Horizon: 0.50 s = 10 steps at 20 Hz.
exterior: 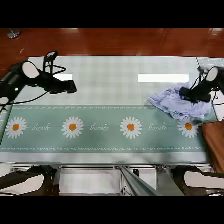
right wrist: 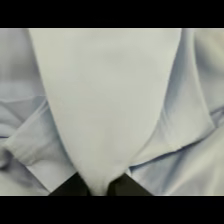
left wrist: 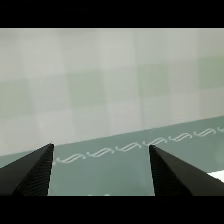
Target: Fold the shirts.
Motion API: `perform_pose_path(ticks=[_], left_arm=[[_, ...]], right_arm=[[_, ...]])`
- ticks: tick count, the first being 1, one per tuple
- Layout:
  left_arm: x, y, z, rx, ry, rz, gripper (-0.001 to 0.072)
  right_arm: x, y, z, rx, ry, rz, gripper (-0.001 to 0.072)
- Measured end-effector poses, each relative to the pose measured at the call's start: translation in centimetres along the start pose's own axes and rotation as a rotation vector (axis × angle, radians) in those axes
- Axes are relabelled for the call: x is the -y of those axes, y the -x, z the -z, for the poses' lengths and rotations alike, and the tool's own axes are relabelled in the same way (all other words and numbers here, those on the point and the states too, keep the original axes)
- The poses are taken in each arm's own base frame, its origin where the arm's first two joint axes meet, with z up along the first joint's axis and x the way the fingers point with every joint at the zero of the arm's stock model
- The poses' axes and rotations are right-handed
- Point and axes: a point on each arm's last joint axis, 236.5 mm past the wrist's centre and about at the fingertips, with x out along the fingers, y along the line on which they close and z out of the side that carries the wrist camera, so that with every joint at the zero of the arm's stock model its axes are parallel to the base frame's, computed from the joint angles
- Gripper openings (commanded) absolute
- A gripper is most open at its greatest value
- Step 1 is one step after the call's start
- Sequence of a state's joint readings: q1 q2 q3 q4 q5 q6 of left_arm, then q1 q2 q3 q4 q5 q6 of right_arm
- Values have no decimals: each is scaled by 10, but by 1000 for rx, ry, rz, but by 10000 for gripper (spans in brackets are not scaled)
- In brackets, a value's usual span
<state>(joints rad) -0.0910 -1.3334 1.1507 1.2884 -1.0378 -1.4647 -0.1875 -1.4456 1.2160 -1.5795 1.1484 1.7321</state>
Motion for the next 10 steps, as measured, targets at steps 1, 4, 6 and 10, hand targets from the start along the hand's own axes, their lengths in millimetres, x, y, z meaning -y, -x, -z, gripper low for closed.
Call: perform_pose_path(ticks=[1,4,6,10], left_arm=[[-3,12,5,-3,-12,-5,704],[-1,53,25,27,-44,-9,704],[8,74,48,55,-48,12,704],[37,101,87,138,-32,112,704]], right_arm=[[-6,26,-18,77,15,-26,33],[-26,132,-66,363,65,-119,33],[-38,207,-80,541,104,-176,32],[-56,336,-70,828,193,-268,32]])
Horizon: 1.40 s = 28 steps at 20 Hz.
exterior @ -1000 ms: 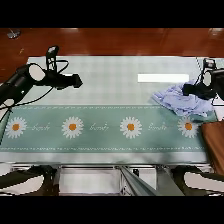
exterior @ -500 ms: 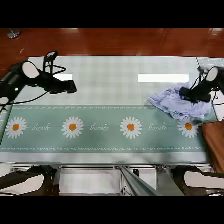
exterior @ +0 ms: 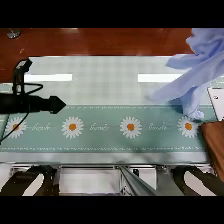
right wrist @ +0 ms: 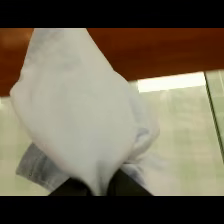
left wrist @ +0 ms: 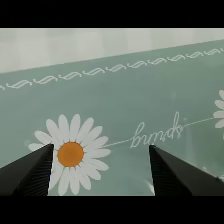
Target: Fold the shirts.
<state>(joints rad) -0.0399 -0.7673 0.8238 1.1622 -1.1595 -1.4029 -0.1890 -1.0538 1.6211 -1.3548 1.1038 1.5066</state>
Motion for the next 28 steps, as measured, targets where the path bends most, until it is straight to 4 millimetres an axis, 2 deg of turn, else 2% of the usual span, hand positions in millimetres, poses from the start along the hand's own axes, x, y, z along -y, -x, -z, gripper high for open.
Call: perform_pose_path(ticks=[3,5,8,10,12,15,18,20,23,24,25,26,28], left_arm=[[14,8,15,38,12,47,704],[17,9,19,49,23,60,704],[19,8,18,67,35,70,704],[19,7,17,71,41,73,704],[18,5,15,79,49,73,704],[17,1,14,72,57,73,704],[14,-3,14,63,65,70,704],[12,-8,15,50,72,69,704],[9,-17,18,18,86,68,704],[7,-20,18,8,91,67,704],[6,-23,20,-4,96,66,704],[5,-27,21,-16,101,65,704],[2,-33,23,-40,106,64,704]], right_arm=[[-35,62,-48,174,62,-95,32],[-62,94,-63,241,93,-184,31],[-104,122,-62,249,134,-344,31],[-137,131,-51,221,177,-452,31],[-169,126,-25,136,227,-551,32],[-215,96,38,-72,279,-679,32],[-261,52,122,-318,288,-770,32],[-294,23,191,-488,284,-811,33],[-336,-7,275,-675,270,-847,34],[-346,-16,299,-726,253,-850,167],[-354,-24,315,-760,227,-847,488],[-359,-32,328,-790,198,-843,625],[-357,-45,333,-822,137,-831,624]])
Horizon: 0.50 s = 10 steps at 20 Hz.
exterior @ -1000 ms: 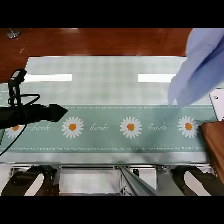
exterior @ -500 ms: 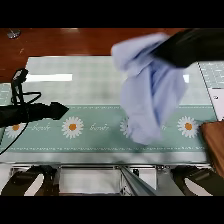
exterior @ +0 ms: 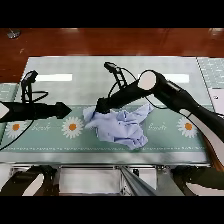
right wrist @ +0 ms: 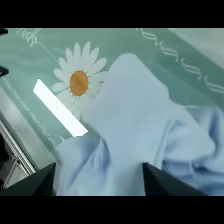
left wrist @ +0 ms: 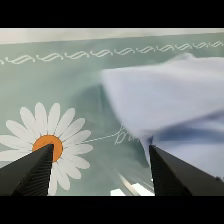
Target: Fold the shirts.
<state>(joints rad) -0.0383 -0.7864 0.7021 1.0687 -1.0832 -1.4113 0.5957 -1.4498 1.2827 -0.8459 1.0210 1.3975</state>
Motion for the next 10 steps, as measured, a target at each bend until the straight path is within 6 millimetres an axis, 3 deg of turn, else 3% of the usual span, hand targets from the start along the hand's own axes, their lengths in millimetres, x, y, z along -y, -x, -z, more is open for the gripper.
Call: perform_pose_path(ticks=[2,5,8,10], left_arm=[[-3,-5,2,-19,4,-2,704],[-5,-10,8,-53,9,-2,704],[-12,-22,28,-116,32,-7,704],[-19,-35,49,-169,70,-5,704]], right_arm=[[19,18,-8,4,-58,-6,624],[69,81,-16,40,-121,59,624],[133,155,9,81,-217,207,623],[167,186,41,114,-315,279,623]])
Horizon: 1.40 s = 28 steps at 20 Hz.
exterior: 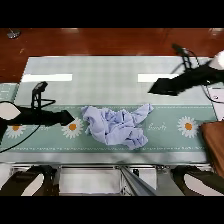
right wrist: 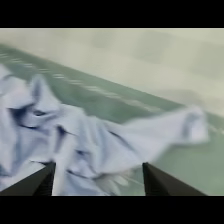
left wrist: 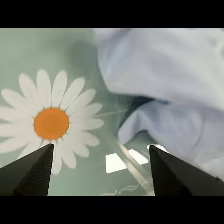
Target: Fold the shirts.
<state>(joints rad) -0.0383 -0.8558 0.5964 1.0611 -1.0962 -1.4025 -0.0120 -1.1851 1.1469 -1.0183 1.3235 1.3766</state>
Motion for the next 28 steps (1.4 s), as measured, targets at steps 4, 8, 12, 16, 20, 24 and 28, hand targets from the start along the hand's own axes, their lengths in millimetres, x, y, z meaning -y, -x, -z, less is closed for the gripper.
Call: perform_pose_path(ticks=[4,8,12,16,20,24,28], left_arm=[[8,-32,1,26,149,110,704],[32,-58,-17,67,223,249,704],[44,-86,-21,48,224,282,702],[54,-100,-26,27,210,293,134],[63,-100,-43,53,169,306,25],[73,-95,-49,50,131,334,25],[78,-93,-49,42,118,349,25]], right_arm=[[61,-4,64,3,-190,73,622],[74,-37,121,-42,-319,39,622],[69,-57,145,-59,-394,-17,622],[65,-63,154,-72,-419,-45,622],[47,-76,168,-149,-363,-65,622],[19,-102,186,-254,-296,-92,622],[-8,-126,197,-316,-283,-132,421]])
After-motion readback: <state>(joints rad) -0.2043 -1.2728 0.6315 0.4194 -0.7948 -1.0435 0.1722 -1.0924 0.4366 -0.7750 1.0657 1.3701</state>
